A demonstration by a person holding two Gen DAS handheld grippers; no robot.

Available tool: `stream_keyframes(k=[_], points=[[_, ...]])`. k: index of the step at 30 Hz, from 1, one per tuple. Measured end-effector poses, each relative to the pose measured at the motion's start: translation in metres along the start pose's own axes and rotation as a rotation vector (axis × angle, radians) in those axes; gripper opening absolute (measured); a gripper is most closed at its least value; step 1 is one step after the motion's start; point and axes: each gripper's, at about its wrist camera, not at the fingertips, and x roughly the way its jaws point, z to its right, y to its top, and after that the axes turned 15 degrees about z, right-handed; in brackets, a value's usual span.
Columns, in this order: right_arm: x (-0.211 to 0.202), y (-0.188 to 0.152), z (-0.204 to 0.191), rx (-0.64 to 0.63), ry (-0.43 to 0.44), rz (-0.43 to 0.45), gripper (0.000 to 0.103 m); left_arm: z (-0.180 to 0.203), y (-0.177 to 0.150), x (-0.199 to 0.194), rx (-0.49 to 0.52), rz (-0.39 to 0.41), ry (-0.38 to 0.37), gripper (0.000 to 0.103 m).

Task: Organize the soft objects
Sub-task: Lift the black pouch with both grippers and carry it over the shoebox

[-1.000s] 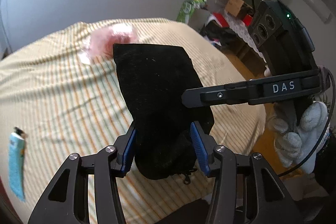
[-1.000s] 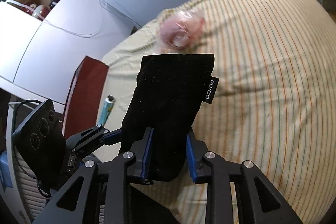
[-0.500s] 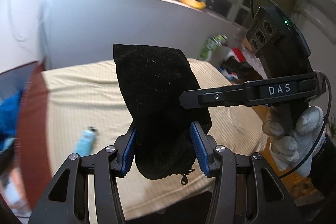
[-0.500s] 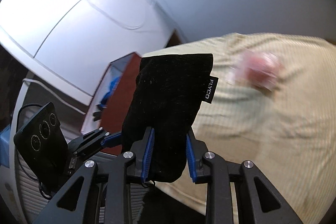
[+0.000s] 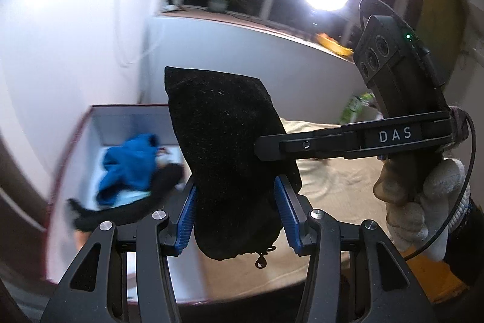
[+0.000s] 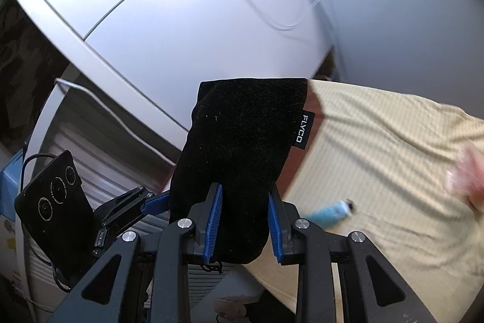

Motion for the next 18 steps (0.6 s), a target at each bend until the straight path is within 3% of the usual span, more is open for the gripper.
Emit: stream_keyframes(k=[8,18], points=[[0.054,-0.004,-0.041,-0.045,0.053,-0.062,0.026,-0.048,-0.006,-0.023,-0.036,0.001,0.107,0.048],[0.1,-0.021,-0.063,-0.076,0.057,-0.137,0.026,-0.068,-0.022,-0.028,-0.064,-0.027,0.166,0.048]])
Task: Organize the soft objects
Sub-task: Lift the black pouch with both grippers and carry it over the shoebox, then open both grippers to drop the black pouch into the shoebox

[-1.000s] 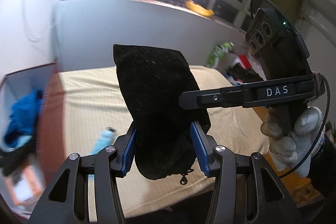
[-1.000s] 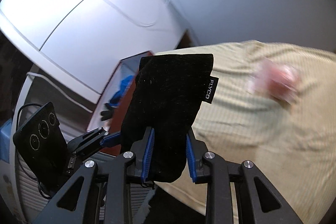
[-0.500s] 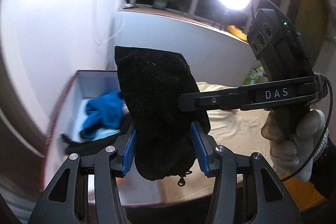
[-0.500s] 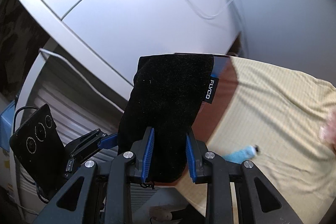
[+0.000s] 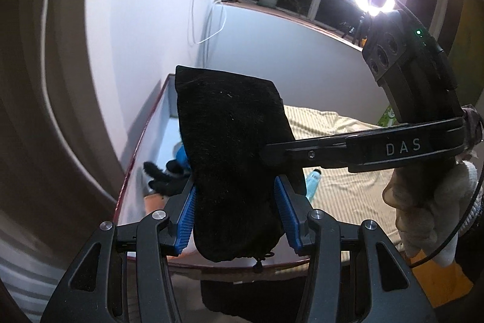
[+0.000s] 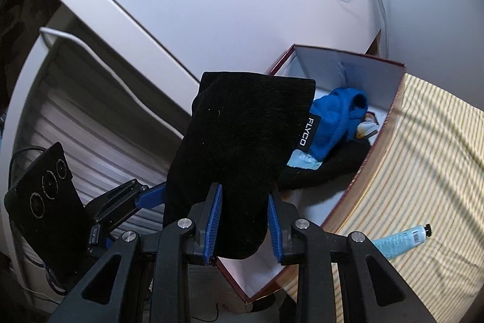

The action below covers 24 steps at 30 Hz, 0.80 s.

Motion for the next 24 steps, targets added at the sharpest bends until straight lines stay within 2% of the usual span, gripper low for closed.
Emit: stream_keyframes(k=[13,15,17,24], points=[[0.005,-0.003,-0.003,-0.041,-0.056,-0.017,0.028,-0.009,-0.007,-0.002,-0.03,0.004,0.046,0.048],[0.004,-0.003,-0.002,-0.043,-0.068,-0.013,0.03,-0.01,-0.007,-0.003,-0.03,0.007,0.055,0.048],[0.003,-0.003,0.0,-0.039,-0.075,-0.008,0.037,-0.011,-0.008,-0.003,-0.03,0.008,0.059,0.048],[-0.013,-0.006,0.003,-0.044,-0.085,0.02,0.039,-0.002,-0.008,-0.012,-0.001,0.035,0.073,0.048]])
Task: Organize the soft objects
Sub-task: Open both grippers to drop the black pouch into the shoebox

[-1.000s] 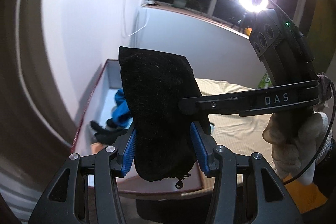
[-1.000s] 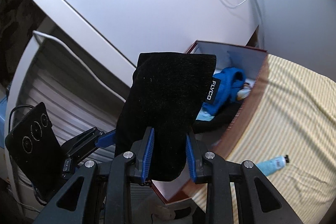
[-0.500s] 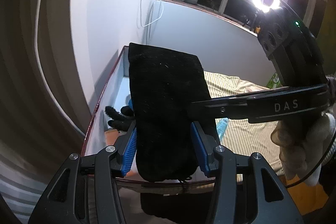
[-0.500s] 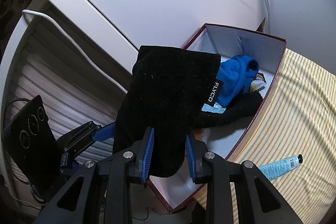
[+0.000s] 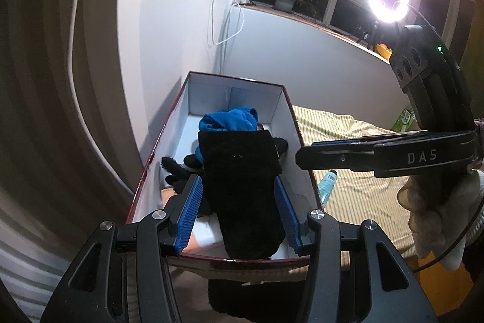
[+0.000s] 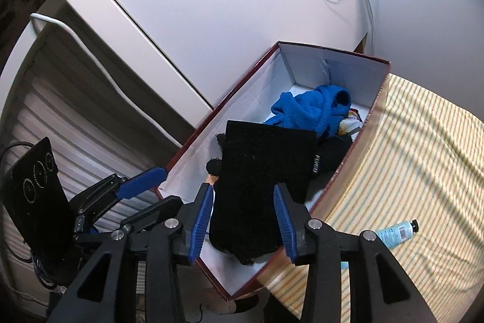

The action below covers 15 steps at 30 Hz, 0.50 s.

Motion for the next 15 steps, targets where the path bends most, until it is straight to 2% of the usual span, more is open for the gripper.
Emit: stream_keyframes(k=[5,11,15], points=[[-0.021,-0.007,0.001,-0.015,0.006,0.045,0.047,0.016,0.001,-0.015,0.024,0.052,-0.001,0.048],[-0.051,-0.02,0.009,-0.032,-0.032,0.105,0.047,0.042,-0.003,-0.029,0.099,0.097,0.017,0.048],[-0.073,-0.027,0.016,-0.077,-0.089,0.148,0.047,0.053,-0.005,-0.036,0.119,0.11,0.019,0.049]])
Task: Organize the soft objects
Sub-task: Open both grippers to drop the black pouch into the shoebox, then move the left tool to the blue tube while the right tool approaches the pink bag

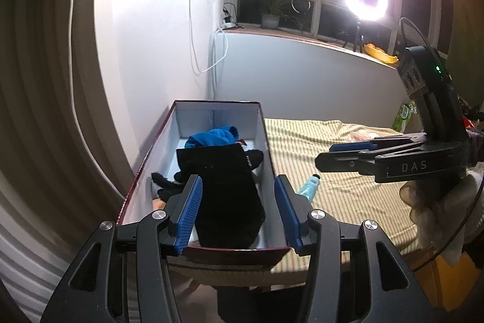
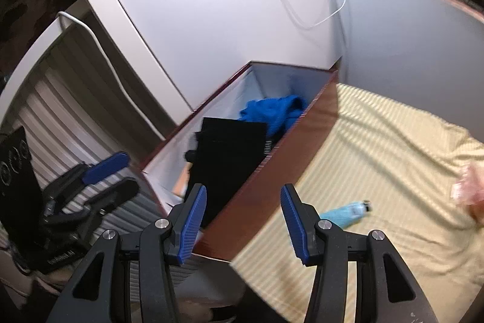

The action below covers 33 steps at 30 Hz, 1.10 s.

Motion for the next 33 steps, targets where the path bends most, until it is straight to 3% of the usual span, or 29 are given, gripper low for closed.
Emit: stream_keyframes(k=[8,15,19,28,33], points=[[-0.047,-0.011,0.025,-0.01,-0.051,0.079,0.051,0.017,-0.007,-0.008,-0.027,0.004,-0.019,0.051],[-0.108,-0.033,0.071,0.026,-0.118,0.194,0.051,0.047,-0.024,-0.004,-0.036,-0.024,-0.072,0.052],[-0.142,-0.055,0.102,0.037,-0.191,0.229,0.069,0.076,-0.036,0.01,-0.013,-0.067,-0.126,0.057],[-0.171,-0.088,0.173,0.144,-0.324,0.171,0.069,0.129,-0.062,0.067,0.049,-0.189,-0.216,0.057],[-0.169,-0.086,0.198,0.136,-0.383,0.157,0.069,0.137,-0.066,0.096,0.07,-0.23,-0.205,0.057]])
